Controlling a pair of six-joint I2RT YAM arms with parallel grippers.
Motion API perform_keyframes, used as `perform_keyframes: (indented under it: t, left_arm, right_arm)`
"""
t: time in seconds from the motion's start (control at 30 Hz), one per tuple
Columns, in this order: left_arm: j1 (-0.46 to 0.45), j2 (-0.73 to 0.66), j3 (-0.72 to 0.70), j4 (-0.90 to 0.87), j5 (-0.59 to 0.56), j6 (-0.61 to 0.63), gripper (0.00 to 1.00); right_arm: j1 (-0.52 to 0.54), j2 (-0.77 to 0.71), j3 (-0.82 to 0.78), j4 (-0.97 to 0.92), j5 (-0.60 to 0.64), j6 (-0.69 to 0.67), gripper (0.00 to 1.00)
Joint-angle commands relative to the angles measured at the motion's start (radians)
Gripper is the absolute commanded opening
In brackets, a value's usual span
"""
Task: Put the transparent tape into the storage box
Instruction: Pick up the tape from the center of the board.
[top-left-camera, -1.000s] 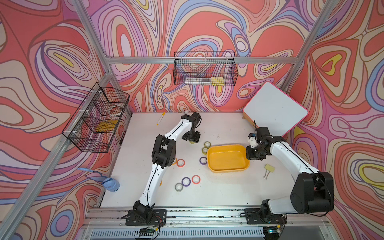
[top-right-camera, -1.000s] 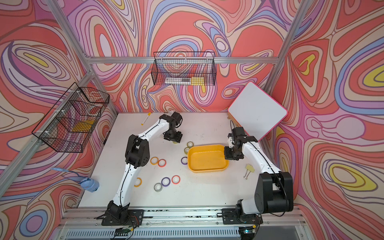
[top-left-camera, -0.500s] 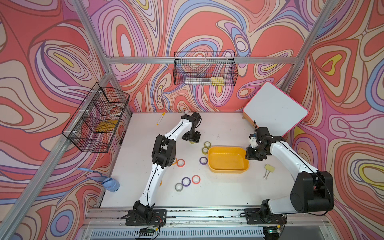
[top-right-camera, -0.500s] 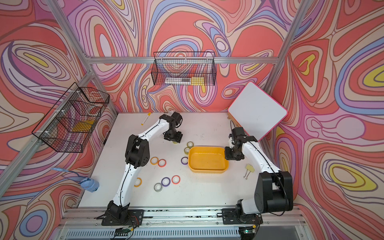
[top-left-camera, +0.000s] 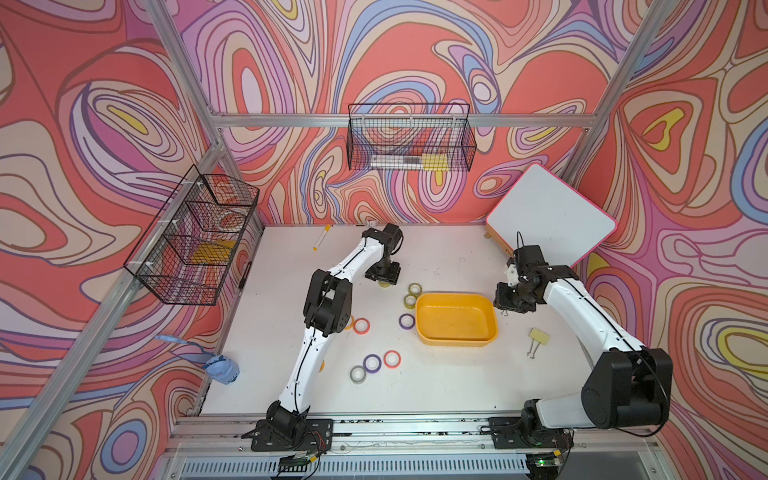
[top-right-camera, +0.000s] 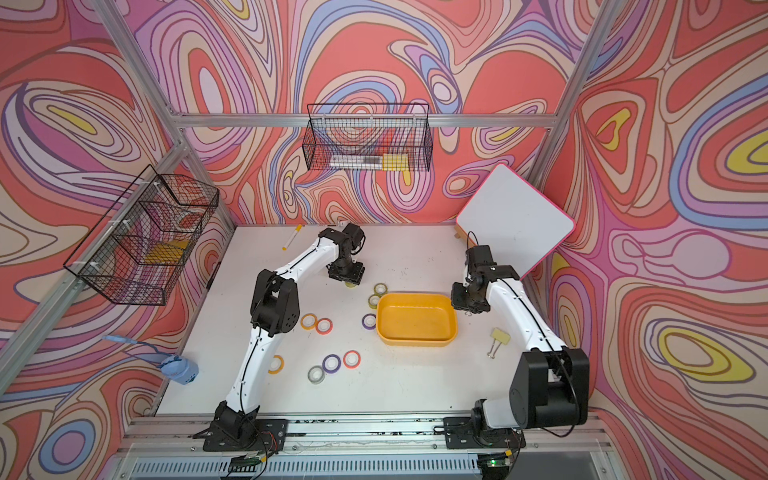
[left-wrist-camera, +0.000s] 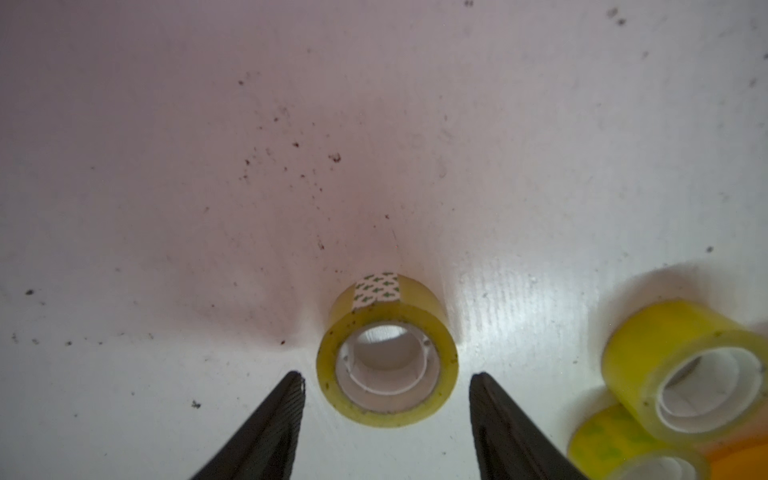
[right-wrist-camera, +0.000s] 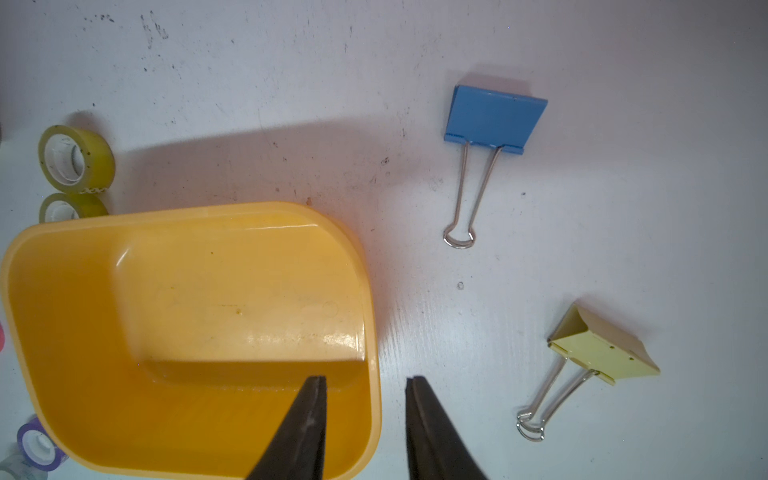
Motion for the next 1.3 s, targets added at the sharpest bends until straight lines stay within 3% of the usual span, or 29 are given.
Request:
perform_keyframes:
  t: [0.0, 1.27]
  left_arm:
    - [-0.012, 0.022, 0.033, -0.012, -0.009, -0.014, 0.67]
    - [-0.02, 0.044, 0.049, -0.034, -0.062, -0.001, 0.61]
  right_arm:
    - [-0.003, -0.02, 0.008, 0.002, -0.025, 0.03, 0.33]
    - [-0.004, 0.105, -0.061, 0.05, -0.049, -0.03, 0.25]
